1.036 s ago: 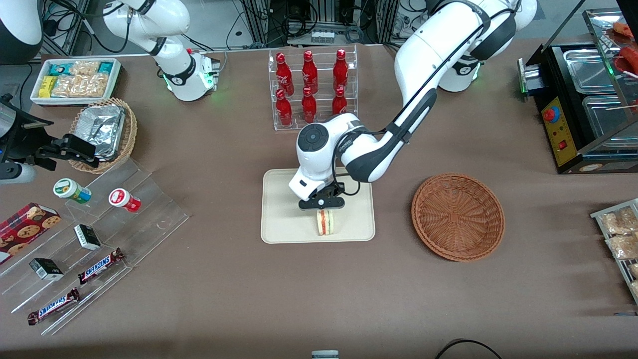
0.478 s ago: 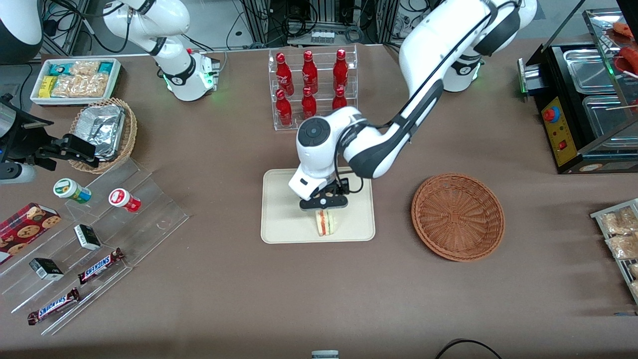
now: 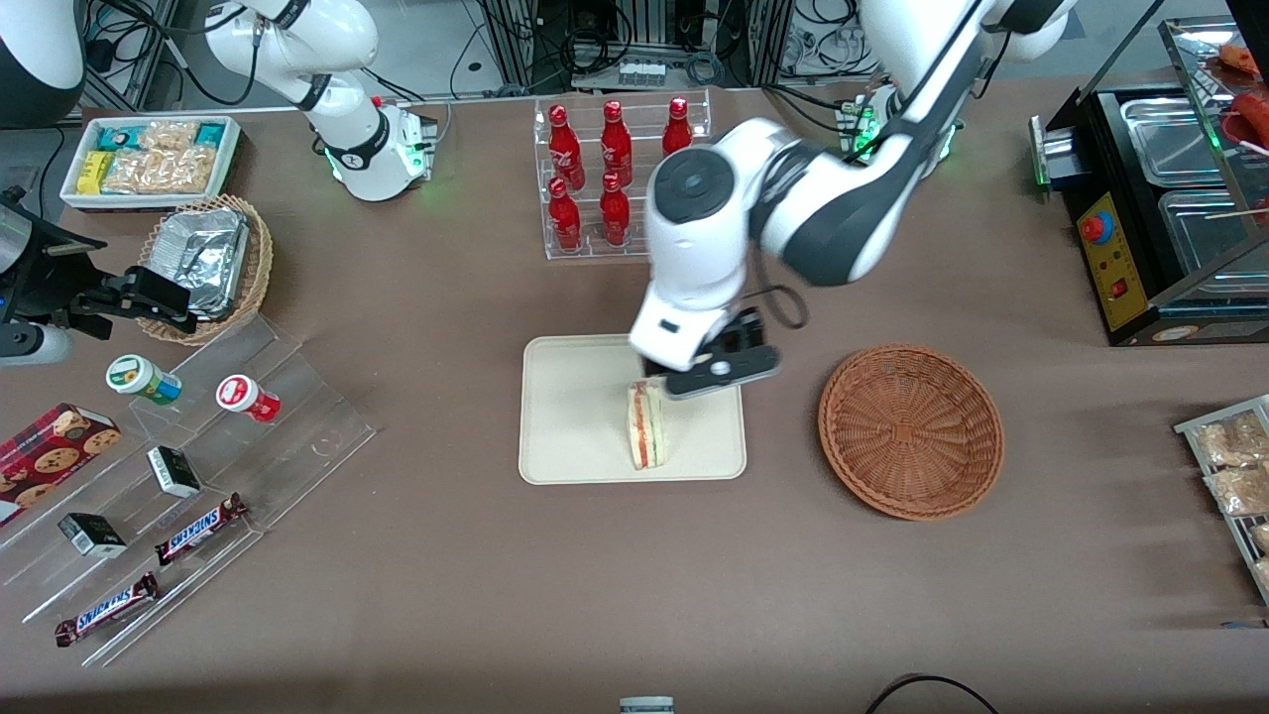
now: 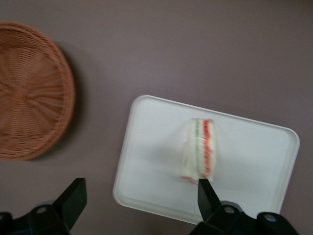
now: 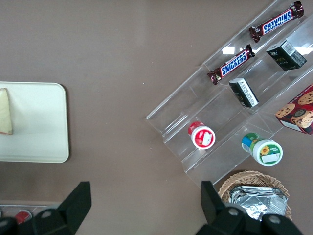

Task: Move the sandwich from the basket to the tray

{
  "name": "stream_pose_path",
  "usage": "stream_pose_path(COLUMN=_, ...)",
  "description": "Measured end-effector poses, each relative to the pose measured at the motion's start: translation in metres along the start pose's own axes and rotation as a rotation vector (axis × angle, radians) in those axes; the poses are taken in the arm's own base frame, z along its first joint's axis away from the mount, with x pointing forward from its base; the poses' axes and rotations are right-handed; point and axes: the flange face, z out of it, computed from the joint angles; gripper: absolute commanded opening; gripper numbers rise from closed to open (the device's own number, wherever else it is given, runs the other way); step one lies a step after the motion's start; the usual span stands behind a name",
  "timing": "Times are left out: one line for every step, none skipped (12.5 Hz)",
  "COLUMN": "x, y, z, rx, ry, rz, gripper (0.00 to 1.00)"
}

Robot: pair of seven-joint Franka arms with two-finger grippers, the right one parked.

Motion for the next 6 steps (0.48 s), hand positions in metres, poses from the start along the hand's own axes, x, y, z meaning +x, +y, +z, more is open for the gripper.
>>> stream_pose_path(x=0.007, y=-0.016, z=-0.014, rx=0.020, ry=0.000, rz=-0.018, gripper=1.00)
stream_pose_path(x=0.015, y=-0.032, z=-0.025, rx=0.033, ry=-0.010, rz=-0.040, gripper=1.00)
stream_pose_path(x=0.025, y=-0.049, z=-0.035, rx=0.037, ry=-0.021, rz=-0.055, gripper=1.00)
stream_pose_path(x=0.037, y=-0.067, z=-0.043, rx=0.038, ry=-0.030, rz=-0.052, gripper=1.00)
stream_pose_path(x=0.047, y=-0.086, z=-0.051, rx=0.042, ry=-0.044, rz=-0.040, gripper=1.00)
stream_pose_path(x=0.057, y=-0.105, z=-0.057, rx=0.046, ry=-0.059, rz=-0.025, gripper=1.00)
